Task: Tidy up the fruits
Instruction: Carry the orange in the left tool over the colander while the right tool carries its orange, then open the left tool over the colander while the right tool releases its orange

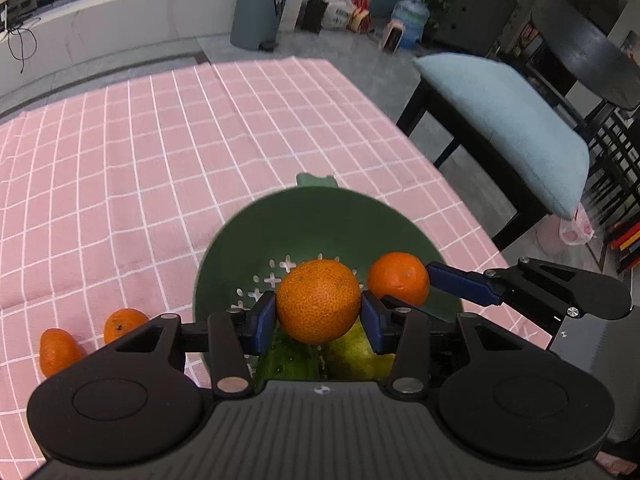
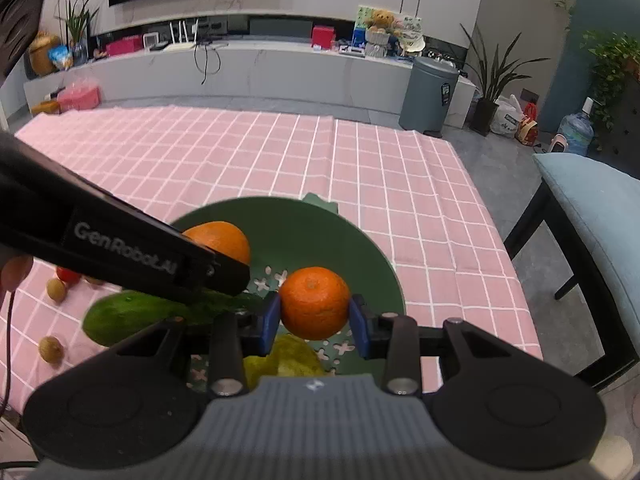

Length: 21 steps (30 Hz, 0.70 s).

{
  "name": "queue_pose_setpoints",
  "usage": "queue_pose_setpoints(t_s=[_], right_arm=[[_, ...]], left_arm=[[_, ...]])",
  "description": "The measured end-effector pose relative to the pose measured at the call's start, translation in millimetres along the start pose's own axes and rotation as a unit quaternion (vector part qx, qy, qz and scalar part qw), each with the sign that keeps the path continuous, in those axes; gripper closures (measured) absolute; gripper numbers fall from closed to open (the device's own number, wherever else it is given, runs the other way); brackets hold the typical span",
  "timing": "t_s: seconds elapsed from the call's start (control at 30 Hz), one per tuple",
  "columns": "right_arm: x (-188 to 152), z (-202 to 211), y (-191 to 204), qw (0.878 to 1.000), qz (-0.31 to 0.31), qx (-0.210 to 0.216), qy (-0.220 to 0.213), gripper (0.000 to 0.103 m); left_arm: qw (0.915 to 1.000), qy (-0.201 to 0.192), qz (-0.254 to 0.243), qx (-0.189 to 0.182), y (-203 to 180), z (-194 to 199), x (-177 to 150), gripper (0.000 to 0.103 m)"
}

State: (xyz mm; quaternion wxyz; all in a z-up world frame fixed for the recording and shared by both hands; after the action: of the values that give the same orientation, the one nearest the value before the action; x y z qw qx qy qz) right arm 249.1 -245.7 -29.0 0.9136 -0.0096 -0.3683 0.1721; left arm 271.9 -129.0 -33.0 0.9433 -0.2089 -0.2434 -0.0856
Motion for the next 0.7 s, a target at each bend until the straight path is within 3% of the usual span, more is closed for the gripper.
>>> queue_pose_setpoints(t_s=[0.13,0.6,0.7], right_arm=[[-1.0,-11.2,1.3,1.000,0.009,-0.002,0.008,0.069],[-2.7,-26.1,2.6,1.000,0.014,-0.006,0.022,0.069],[-2.4,-24.5,4.3,1.000,0.016,-0.009,0.024,0.069]], left_arm=[[0.9998,0.019,0.003,0.003,2.4,-12.5,-0.2,0.052],[0.9994,0.029,0.016,-0.006,4.6,-28.0,2.0,0.051],[0.9994,0.034,0.012,-0.002,3.0,-28.5,0.9,0.046]])
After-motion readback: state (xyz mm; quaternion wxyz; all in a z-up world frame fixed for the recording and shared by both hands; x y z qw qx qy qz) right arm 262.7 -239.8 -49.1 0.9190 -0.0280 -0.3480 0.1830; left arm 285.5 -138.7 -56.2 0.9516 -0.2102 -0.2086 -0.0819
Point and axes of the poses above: each gripper's, at about its wrist camera, not at the fingertips, and z roughly against the way its jaws point, y to its left, x to its top, the point moved 5 cm from there along -z, roughly the way its jaws point, and after that the axes turned 6 degrees about -x, right-handed, at the moved point
